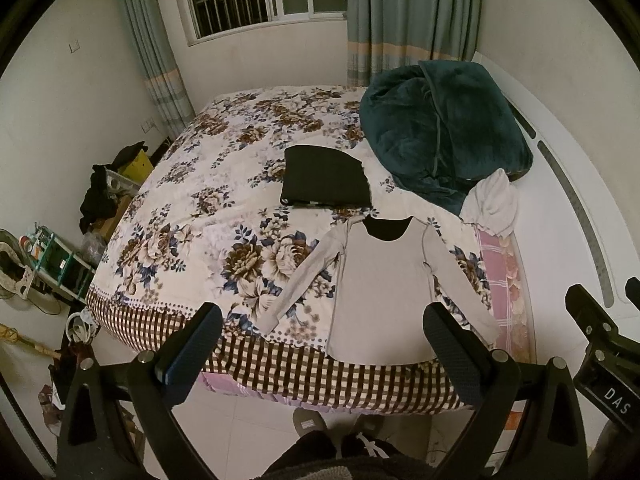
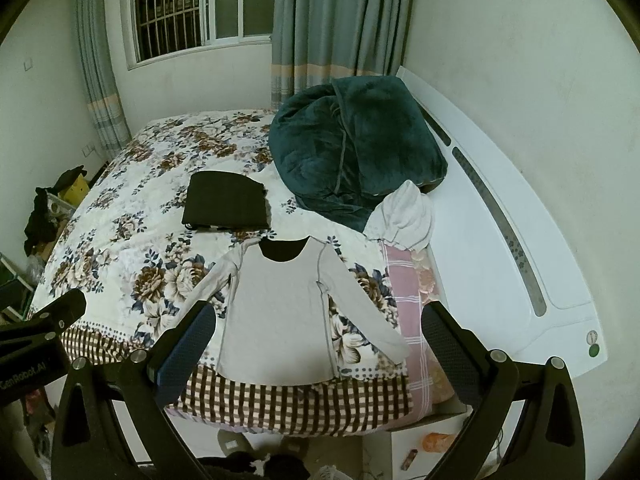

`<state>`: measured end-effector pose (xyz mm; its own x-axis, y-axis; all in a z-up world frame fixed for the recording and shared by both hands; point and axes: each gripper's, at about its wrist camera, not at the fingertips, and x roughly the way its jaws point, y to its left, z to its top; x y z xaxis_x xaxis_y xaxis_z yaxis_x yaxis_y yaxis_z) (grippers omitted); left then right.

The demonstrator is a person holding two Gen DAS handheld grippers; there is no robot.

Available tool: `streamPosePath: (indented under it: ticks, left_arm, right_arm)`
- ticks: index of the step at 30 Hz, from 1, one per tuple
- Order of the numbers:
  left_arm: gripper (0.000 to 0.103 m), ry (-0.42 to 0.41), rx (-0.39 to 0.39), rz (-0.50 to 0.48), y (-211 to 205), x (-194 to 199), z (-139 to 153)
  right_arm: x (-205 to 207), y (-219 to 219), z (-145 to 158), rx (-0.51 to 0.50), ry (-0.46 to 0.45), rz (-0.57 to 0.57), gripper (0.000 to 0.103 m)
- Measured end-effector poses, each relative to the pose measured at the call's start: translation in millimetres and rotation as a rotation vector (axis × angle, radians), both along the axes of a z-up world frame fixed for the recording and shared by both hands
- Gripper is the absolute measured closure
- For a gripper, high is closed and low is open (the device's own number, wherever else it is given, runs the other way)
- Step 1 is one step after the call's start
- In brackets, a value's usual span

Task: Fold small clothes

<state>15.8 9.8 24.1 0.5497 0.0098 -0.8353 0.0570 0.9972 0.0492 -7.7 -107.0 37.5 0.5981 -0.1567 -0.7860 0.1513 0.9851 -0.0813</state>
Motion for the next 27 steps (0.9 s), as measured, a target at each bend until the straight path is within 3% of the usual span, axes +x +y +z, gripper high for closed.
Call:
streamPosePath:
  ticks: [27]
  left_arm:
    - [0.001,-0.033,-0.005,0.011,11.6,-7.4,1.9]
  right_arm:
    - [-0.1,9.1,4.6,0.004,-0.015,0.004,0.000]
